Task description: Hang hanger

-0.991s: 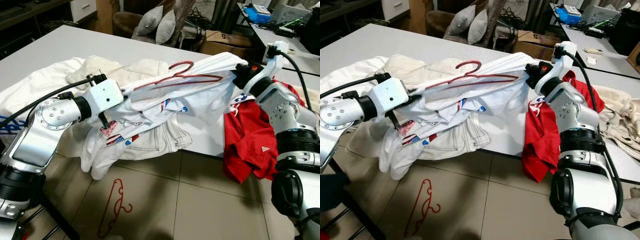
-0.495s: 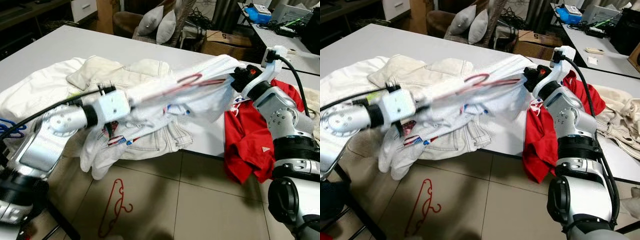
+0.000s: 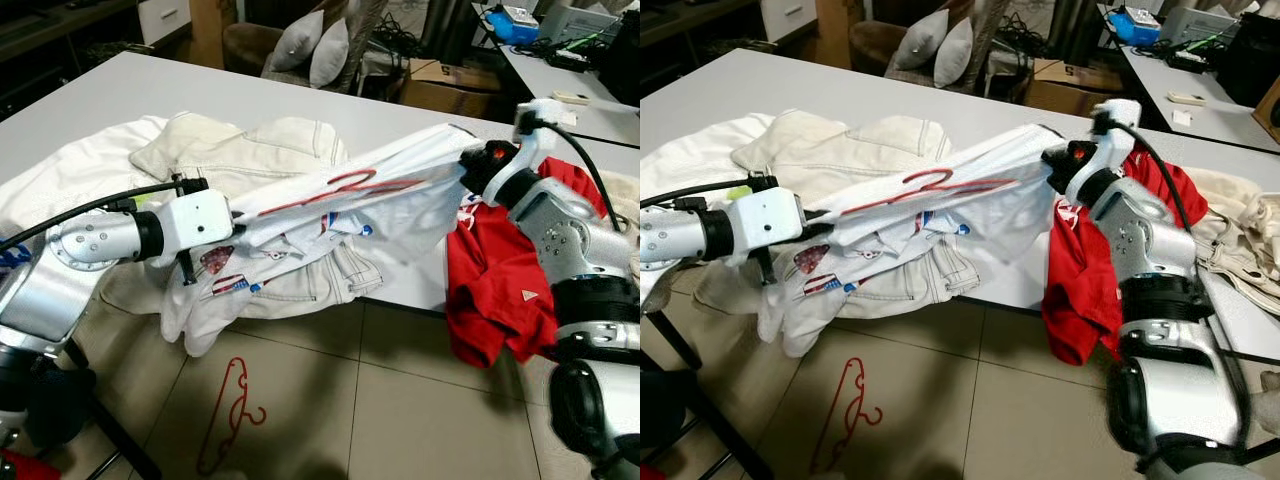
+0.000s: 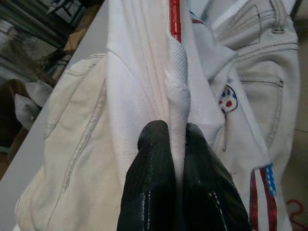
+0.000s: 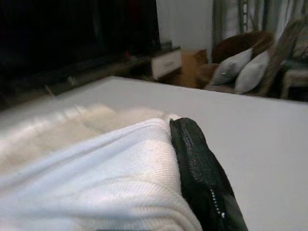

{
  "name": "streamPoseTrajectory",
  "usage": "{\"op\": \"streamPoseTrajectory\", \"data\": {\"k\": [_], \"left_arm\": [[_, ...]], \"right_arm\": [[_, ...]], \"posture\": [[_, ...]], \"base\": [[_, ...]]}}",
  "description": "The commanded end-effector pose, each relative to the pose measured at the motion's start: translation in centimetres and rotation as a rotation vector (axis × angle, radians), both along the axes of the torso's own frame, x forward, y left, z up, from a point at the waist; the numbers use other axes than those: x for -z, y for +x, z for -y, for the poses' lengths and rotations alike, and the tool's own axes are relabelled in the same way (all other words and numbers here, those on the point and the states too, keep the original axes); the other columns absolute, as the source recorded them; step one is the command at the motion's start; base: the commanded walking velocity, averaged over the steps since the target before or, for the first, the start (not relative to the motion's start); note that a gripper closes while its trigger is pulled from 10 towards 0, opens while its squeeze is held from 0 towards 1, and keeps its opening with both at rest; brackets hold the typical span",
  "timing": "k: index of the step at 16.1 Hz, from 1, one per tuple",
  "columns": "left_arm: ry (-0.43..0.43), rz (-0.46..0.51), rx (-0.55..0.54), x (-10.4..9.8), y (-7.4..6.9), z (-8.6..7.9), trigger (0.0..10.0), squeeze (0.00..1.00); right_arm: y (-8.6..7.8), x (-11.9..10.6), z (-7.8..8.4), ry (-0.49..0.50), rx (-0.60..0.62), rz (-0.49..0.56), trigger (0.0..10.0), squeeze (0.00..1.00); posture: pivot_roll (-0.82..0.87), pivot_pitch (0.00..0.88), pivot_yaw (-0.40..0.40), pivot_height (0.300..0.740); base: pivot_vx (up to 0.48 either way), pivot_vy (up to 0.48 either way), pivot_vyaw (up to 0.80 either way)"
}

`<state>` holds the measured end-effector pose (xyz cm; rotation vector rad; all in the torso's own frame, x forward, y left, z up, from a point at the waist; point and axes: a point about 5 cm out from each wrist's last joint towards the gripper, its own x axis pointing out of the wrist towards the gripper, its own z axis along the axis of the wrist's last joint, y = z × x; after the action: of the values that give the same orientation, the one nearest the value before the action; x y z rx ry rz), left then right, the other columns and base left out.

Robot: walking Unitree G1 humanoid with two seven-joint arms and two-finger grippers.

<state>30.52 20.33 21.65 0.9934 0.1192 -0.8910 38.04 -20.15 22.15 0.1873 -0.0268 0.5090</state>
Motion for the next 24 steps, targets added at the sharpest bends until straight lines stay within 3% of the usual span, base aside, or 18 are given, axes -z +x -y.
{"op": "streamPoseTrajectory", "data": {"k": [1, 4, 5, 9, 11, 12, 14, 15, 18, 22, 24], "left_arm": [[0.023, -0.039, 0.006, 0.2, -0.3, -0.5, 0.0, 0.00], [-0.024, -0.042, 0.015, 0.1, 0.2, 0.5, 0.0, 0.00], [-0.058, -0.036, -0.027, 0.0, 0.7, 0.6, 0.0, 0.00], [-0.141, -0.029, -0.186, -0.6, 2.2, -0.6, 0.0, 0.00], [-0.202, -0.007, -0.220, -1.6, 2.6, -1.2, 0.0, 0.00], [-0.223, -0.009, -0.225, -2.0, 2.6, -1.3, 0.0, 0.00], [-0.242, -0.008, -0.242, -2.2, 2.7, -1.5, 0.0, 0.00], [-0.266, -0.008, -0.254, -2.5, 2.9, -1.4, 0.0, 0.00], [-0.167, 0.000, -0.244, -2.0, 2.9, -1.4, 0.0, 0.00], [-0.126, -0.014, -0.247, -1.1, 3.0, -1.0, 0.0, 0.00], [-0.169, -0.001, -0.320, -1.2, 3.6, -1.4, 0.0, 0.00]], "right_arm": [[-0.2, -0.6, 1.4, -0.126, 0.063, 0.064, 0.0, 0.00], [-0.7, -1.6, -0.6, -0.115, -0.049, 0.132, 0.0, 0.00], [-1.0, -1.7, -1.1, -0.096, -0.069, 0.145, 0.0, 0.00], [-1.7, -1.9, -0.9, 0.009, -0.050, 0.159, 0.0, 0.00], [-2.6, -1.1, -0.8, 0.019, -0.046, 0.138, 2.7, 0.00], [-3.0, -0.3, -0.8, -0.005, -0.042, 0.117, 10.0, 0.00], [-3.9, 0.7, -1.9, -0.057, -0.098, 0.119, 10.0, 0.00], [-4.2, 0.9, -2.3, -0.073, -0.120, 0.124, 10.0, 0.97], [-4.6, -0.4, -2.2, -0.046, -0.154, 0.174, 10.0, 1.00], [-4.9, -1.5, -1.8, -0.096, -0.209, 0.206, 10.0, 1.00], [-5.6, -0.4, -1.4, -0.213, -0.280, 0.132, 10.0, 1.00]], "posture": [[0.18, 0.000, -0.098, 0.740], [0.18, 0.000, -0.097, 0.740], [0.19, 0.000, -0.096, 0.740], [0.19, 0.000, -0.088, 0.740], [0.18, 0.000, -0.083, 0.740], [0.18, 0.000, -0.081, 0.740], [0.18, 0.000, -0.079, 0.740], [0.19, 0.000, -0.078, 0.740], [0.18, 0.000, -0.074, 0.740], [0.18, 0.000, -0.077, 0.740], [0.18, 0.000, -0.080, 0.740]], "base": [[0.000, 0.000, 0.00], [0.000, 0.000, 0.00], [0.000, 0.000, 0.00], [0.000, 0.000, 0.00], [0.000, 0.000, 0.00], [0.000, 0.000, 0.00], [0.000, 0.000, 0.00], [0.000, 0.000, 0.00], [0.000, 0.000, 0.00], [0.000, 0.000, 0.00], [0.000, 0.000, 0.00]]}}
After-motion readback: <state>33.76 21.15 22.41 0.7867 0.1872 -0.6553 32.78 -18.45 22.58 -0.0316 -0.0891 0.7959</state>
